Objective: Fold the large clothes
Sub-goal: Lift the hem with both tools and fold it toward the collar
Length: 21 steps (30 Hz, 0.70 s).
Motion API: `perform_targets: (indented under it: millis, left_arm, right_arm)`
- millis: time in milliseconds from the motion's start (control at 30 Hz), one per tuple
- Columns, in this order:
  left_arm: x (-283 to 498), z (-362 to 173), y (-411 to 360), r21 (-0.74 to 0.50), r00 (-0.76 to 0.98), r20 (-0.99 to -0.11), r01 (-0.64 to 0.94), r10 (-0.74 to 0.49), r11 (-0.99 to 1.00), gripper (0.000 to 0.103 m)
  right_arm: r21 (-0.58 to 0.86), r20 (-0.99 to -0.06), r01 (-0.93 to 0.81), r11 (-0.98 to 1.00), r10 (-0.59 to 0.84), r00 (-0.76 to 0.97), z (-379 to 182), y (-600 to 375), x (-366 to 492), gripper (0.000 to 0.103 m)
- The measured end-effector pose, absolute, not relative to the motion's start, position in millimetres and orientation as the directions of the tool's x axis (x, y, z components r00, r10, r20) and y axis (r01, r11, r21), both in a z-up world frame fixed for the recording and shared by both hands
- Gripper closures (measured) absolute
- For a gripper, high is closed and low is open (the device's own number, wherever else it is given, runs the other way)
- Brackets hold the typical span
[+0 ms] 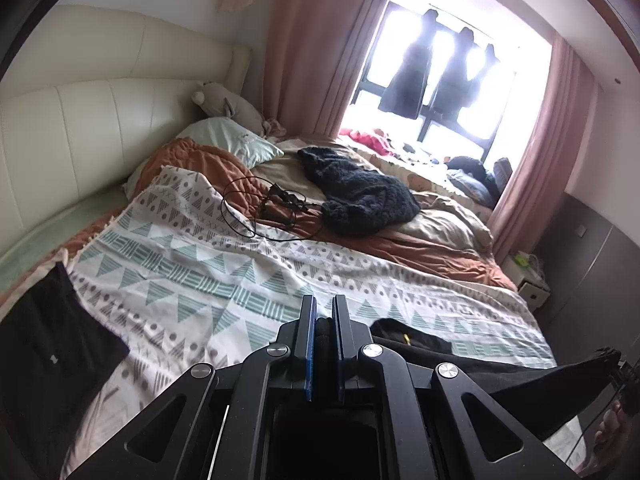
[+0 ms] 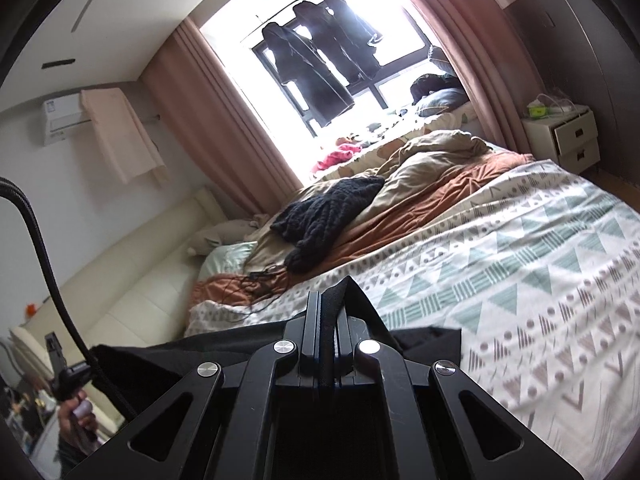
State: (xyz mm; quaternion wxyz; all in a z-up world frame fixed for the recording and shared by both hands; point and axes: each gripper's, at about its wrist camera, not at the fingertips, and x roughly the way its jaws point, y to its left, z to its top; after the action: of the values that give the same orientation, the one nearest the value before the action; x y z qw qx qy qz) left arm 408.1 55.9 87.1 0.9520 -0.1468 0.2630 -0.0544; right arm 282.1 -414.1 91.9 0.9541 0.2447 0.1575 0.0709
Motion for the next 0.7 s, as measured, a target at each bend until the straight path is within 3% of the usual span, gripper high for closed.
perform_targets:
  millis: [267,700]
  left_arm:
    - [477.8,48.4,39.6,-0.235,0.826,-0.546,0.007,-0.138,0.972,0.095]
    - [549.8,-40.9,31.5,-0.254,0.719,-0.682,-0.057,-0.137,0.965,0.095]
  right_arm:
    - [0.379,-0.349,0.035,0.925,0.108,0.931,74.5,-413.4,352.7,0.099]
    - [0.331,-0.538,0.163,0.929,0.044,0.842,-15.6,-422.6,418.4,0.099]
